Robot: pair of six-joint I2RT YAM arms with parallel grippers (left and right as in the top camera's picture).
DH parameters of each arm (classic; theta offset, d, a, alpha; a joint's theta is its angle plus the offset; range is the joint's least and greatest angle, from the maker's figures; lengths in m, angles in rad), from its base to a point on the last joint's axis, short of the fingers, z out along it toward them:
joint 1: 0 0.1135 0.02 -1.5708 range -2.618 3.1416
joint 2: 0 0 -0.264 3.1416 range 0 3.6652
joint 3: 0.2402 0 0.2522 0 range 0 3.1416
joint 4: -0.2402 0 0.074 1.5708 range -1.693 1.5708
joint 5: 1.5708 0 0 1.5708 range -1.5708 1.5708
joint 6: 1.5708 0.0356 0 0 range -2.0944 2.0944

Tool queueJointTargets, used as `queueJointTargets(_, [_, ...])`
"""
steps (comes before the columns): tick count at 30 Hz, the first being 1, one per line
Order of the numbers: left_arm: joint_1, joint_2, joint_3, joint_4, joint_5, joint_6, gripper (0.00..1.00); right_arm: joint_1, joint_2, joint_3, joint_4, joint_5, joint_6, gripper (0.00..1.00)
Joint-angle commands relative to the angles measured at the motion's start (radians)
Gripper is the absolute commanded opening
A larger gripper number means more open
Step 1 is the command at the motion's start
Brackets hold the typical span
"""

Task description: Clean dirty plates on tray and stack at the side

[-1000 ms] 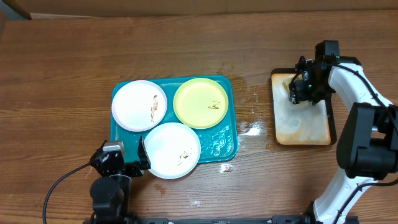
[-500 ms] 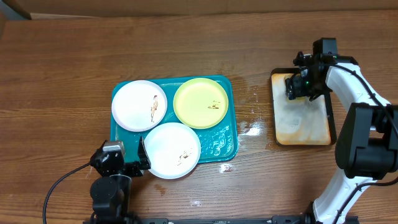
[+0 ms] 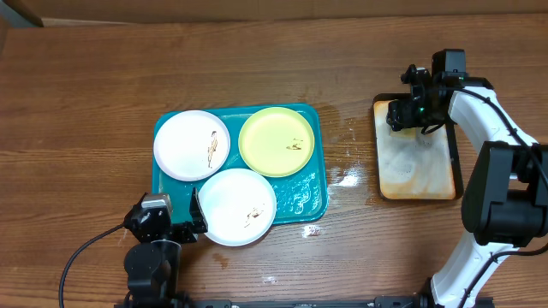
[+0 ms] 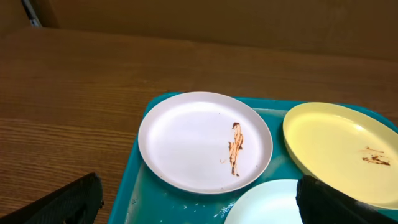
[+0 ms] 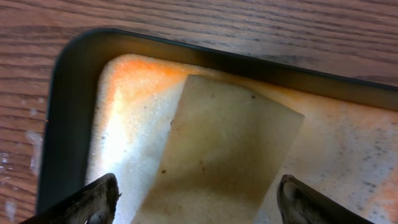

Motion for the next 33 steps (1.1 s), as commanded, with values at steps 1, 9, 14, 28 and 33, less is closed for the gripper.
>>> queueJointTargets(1, [0.006, -0.011, -0.005, 0.005, 0.004, -0.006, 1.0, 0.005, 0.003, -0.009, 0.01, -0.03, 0.015, 0.79])
queueJointTargets(9, [0.006, -0.011, -0.005, 0.005, 0.005, -0.006, 1.0, 0.005, 0.028, -0.013, 0.008, -0.03, 0.031, 0.8])
queueJointTargets(14, [0.006, -0.011, -0.005, 0.005, 0.005, -0.006, 1.0, 0.005, 0.059, -0.013, -0.003, -0.031, 0.032, 0.71])
queueJointTargets(28, [0.006, -0.011, -0.005, 0.005, 0.005, -0.006, 1.0, 0.005, 0.059, 0.002, -0.014, 0.013, 0.032, 0.94])
queueJointTargets(33, [0.006, -0.011, -0.005, 0.005, 0.004, -0.006, 1.0, 0.005, 0.059, 0.058, -0.061, 0.016, 0.032, 0.79])
